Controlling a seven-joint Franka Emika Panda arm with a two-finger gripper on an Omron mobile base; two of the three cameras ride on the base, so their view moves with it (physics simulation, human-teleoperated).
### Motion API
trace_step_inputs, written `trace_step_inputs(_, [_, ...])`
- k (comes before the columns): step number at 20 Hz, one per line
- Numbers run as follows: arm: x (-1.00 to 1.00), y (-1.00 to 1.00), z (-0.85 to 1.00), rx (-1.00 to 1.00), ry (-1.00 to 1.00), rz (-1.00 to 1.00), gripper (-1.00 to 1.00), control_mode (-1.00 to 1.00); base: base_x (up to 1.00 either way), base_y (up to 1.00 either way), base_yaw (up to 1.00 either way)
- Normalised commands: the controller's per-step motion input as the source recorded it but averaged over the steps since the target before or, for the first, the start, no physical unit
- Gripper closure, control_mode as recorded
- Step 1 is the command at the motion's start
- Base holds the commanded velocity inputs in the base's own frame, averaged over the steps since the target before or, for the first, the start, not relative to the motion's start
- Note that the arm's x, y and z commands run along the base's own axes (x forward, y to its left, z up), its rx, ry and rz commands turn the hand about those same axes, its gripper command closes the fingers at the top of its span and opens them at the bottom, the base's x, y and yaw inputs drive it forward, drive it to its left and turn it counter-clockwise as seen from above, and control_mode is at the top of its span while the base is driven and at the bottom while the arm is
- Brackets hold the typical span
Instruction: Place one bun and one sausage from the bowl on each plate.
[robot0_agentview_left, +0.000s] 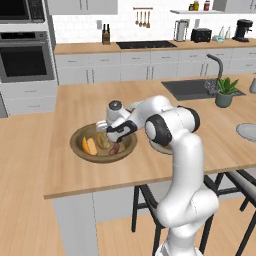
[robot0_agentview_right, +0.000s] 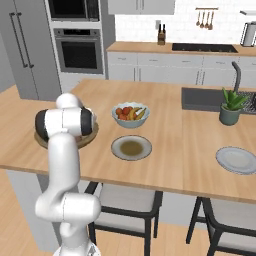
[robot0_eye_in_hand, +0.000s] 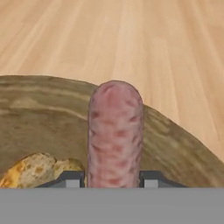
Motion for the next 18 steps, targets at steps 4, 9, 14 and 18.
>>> trace_step_inputs(4, [-0.39, -0.42, 0.75, 0.00, -0.01, 0.00, 1.00, -1.00, 0.00, 0.00, 0.00])
trace_step_inputs(9, [-0.94, -0.95, 0.97, 0.00, 0.00, 0.00, 1.00, -1.00, 0.00, 0.00, 0.00])
trace_step_inputs(14, [-0.80, -1.00, 0.28, 0.00, 0.01, 0.00, 1.00, -1.00, 0.00, 0.00, 0.00])
trace_step_inputs(18, [-0.16, -1.00, 0.00, 0.00, 0.11, 0.00, 1.00, -1.00, 0.00, 0.00, 0.00])
